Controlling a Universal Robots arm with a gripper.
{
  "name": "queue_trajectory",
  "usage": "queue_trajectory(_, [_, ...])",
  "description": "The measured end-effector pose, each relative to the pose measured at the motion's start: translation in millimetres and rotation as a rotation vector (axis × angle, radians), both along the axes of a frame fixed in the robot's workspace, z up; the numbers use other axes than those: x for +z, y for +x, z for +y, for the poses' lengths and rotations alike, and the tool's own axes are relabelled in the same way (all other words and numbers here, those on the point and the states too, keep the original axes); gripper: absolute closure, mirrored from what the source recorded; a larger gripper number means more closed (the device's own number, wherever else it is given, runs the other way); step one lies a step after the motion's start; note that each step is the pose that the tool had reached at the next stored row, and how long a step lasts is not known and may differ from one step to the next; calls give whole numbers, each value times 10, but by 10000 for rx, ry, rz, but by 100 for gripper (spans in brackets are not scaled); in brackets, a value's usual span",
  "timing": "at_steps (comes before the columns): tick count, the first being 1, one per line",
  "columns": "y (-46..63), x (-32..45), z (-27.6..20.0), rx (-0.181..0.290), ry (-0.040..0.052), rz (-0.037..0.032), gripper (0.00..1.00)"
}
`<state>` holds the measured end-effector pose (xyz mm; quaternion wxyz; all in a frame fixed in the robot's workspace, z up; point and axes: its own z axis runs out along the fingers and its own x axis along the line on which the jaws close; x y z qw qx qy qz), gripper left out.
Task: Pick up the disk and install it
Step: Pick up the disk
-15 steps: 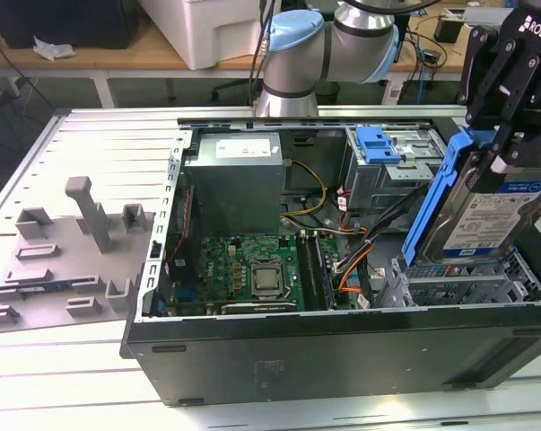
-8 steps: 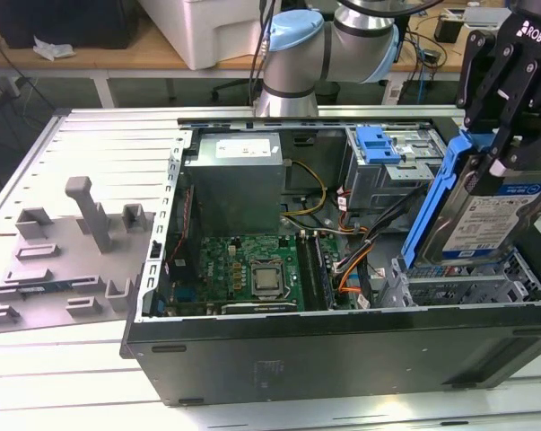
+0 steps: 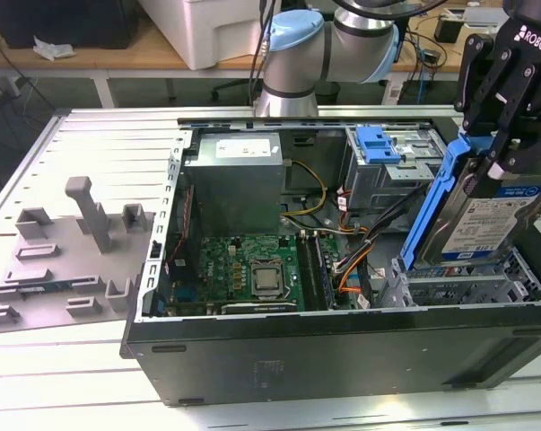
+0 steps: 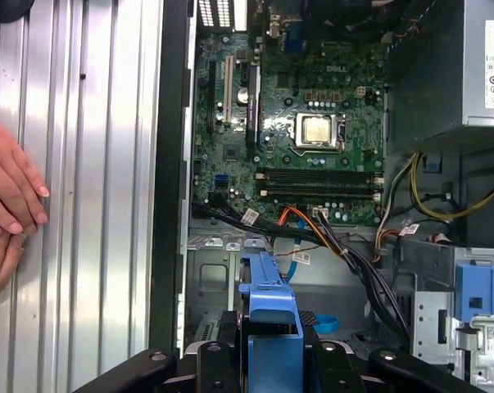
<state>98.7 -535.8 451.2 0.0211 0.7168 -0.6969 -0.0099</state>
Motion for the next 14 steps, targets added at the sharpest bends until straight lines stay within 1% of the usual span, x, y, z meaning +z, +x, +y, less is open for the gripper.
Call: queue_trajectory(14, [0,-36,0,16,0,0,63])
